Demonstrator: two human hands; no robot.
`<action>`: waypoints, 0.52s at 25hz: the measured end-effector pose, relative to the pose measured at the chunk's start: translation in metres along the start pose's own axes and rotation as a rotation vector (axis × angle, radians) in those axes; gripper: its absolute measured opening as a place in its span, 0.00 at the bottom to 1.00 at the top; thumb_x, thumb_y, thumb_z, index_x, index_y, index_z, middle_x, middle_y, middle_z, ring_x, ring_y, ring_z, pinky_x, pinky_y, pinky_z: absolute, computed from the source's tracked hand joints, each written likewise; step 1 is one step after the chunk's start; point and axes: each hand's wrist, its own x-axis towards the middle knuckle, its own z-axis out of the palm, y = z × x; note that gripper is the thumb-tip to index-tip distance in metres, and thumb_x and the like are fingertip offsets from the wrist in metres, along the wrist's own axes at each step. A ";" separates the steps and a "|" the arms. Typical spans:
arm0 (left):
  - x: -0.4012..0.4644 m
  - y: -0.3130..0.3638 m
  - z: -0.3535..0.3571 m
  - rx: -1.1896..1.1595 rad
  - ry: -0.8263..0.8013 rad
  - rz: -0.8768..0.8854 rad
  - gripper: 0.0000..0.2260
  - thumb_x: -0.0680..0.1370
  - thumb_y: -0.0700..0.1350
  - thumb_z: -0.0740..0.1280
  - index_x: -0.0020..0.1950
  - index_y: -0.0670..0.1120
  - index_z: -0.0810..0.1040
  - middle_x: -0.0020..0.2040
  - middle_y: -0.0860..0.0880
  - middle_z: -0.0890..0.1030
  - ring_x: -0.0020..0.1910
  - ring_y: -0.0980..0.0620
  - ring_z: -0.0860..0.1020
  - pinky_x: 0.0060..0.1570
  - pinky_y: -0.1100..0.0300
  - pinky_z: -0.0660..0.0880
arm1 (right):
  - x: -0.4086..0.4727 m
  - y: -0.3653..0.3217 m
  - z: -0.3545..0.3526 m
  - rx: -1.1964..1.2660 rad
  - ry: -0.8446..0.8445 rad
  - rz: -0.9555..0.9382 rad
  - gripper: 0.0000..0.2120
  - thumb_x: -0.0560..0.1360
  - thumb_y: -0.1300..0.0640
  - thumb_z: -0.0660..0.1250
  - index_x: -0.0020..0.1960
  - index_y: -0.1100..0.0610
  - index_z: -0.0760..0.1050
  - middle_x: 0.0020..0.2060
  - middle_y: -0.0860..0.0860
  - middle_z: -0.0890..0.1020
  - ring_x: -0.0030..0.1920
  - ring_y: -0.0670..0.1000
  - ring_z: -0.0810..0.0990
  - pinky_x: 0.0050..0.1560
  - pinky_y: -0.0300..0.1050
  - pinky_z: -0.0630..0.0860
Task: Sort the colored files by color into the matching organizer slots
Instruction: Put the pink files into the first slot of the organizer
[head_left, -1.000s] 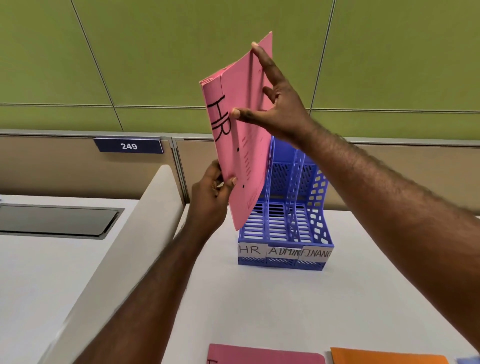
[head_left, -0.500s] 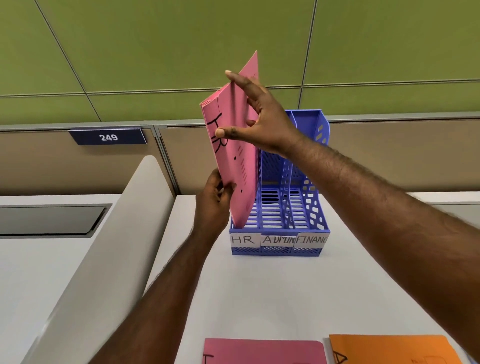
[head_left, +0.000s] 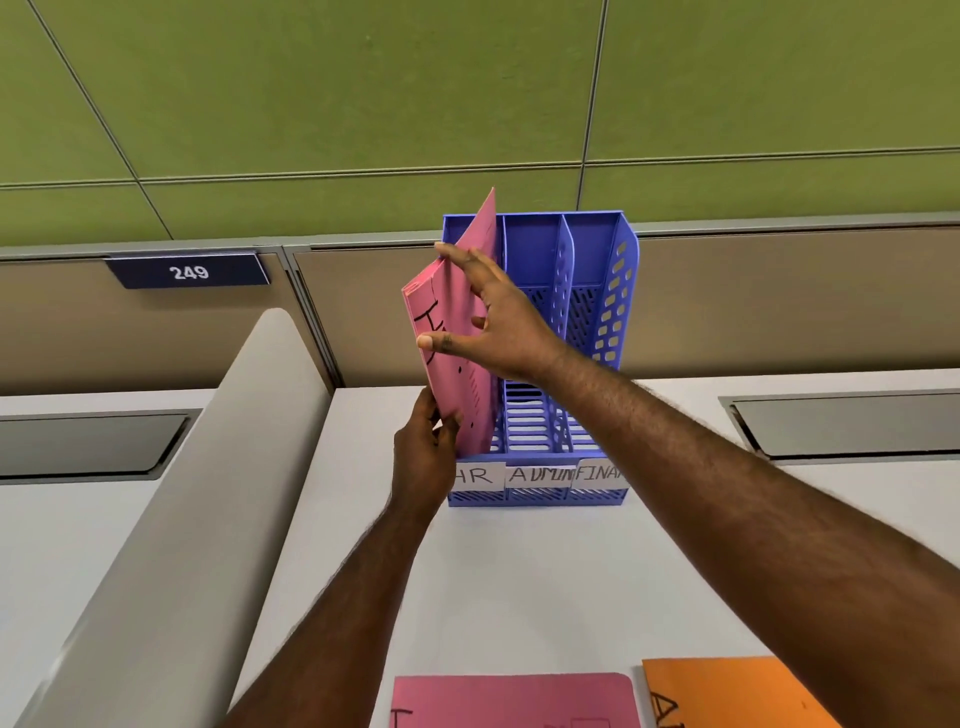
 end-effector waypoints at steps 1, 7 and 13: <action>-0.001 -0.001 0.000 0.008 0.003 0.000 0.16 0.80 0.42 0.63 0.69 0.49 0.70 0.50 0.62 0.79 0.46 0.72 0.78 0.35 0.76 0.74 | -0.002 0.000 0.003 -0.003 -0.008 0.008 0.48 0.65 0.44 0.77 0.75 0.37 0.51 0.78 0.53 0.50 0.77 0.56 0.55 0.67 0.65 0.68; -0.006 0.002 -0.007 0.031 0.066 -0.013 0.20 0.80 0.42 0.63 0.72 0.49 0.66 0.56 0.55 0.77 0.45 0.67 0.78 0.36 0.79 0.72 | -0.022 -0.002 0.012 0.022 -0.001 0.026 0.52 0.66 0.47 0.77 0.75 0.34 0.43 0.79 0.49 0.48 0.78 0.52 0.49 0.69 0.67 0.65; -0.036 0.004 -0.028 0.068 0.089 -0.020 0.20 0.80 0.36 0.60 0.70 0.49 0.66 0.64 0.47 0.78 0.58 0.51 0.77 0.41 0.80 0.72 | -0.087 0.016 0.019 0.087 0.033 0.157 0.52 0.67 0.48 0.76 0.76 0.37 0.41 0.78 0.48 0.47 0.77 0.56 0.55 0.69 0.66 0.66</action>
